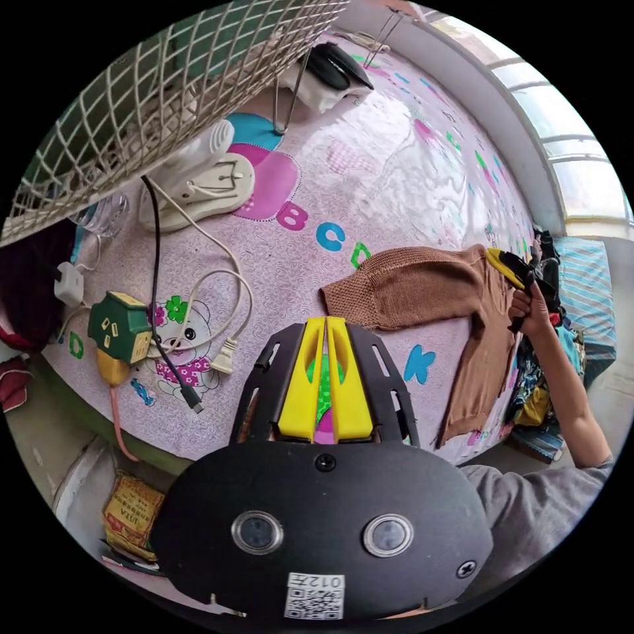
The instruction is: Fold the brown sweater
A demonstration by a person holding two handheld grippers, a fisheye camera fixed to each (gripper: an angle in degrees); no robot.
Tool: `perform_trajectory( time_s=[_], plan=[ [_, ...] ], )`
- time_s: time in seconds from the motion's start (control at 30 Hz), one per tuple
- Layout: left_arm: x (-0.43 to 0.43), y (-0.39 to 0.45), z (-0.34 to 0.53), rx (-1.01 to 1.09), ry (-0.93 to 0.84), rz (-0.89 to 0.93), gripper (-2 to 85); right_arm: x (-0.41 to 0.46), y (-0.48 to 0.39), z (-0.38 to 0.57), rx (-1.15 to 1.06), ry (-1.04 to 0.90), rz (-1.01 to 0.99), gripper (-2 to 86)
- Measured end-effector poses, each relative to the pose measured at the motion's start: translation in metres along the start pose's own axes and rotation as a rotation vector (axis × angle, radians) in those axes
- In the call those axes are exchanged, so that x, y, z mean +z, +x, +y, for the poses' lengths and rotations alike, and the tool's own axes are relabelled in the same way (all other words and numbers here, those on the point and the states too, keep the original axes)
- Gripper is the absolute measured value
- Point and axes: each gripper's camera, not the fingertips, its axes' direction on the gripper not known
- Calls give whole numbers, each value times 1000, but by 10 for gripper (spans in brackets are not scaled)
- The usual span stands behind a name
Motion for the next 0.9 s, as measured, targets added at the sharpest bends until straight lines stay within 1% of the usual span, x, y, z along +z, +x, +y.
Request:
perform_trajectory(
  time_s=[0.03, 0.1, 0.17, 0.3, 0.37, 0.43, 0.53, 0.6, 0.7, 0.83, 0.9],
  plan=[
    [-3, 15, 4, 45, 35, -9, 7, -2, 5, 2, -10, 5, 41, 23],
    [3, 40, 4, 106, 41, -37, 6, -4, 16, 4, -49, 14, 197, 12],
    [16, 61, -3, 131, 41, -101, 6, 0, 16, 1, -87, 15, 265, 6],
    [51, 87, -31, 102, 2, -61, 5, 29, 2, -12, -196, -16, 408, -5],
    [65, 92, -40, 76, -23, -120, 4, 45, -2, -18, -232, -48, 440, -7],
    [78, 92, -48, 47, -67, -170, 3, 61, 1, -26, -207, -88, 499, -8],
    [79, 90, -52, 53, -74, -155, 0, 63, 9, -40, -148, -44, 460, -9],
    [79, 88, -53, 53, -76, -142, -1, 59, 20, -51, -38, 8, 414, -9],
    [77, 87, -55, 33, -55, -160, -2, 56, 28, -57, 41, 40, 353, -9],
    [76, 97, -56, 32, -25, -228, -2, 52, 26, -51, 77, 9, 300, -9],
    [75, 102, -55, 30, -11, -244, -2, 39, 14, -31, 26, 14, 249, -8]
  ],
)
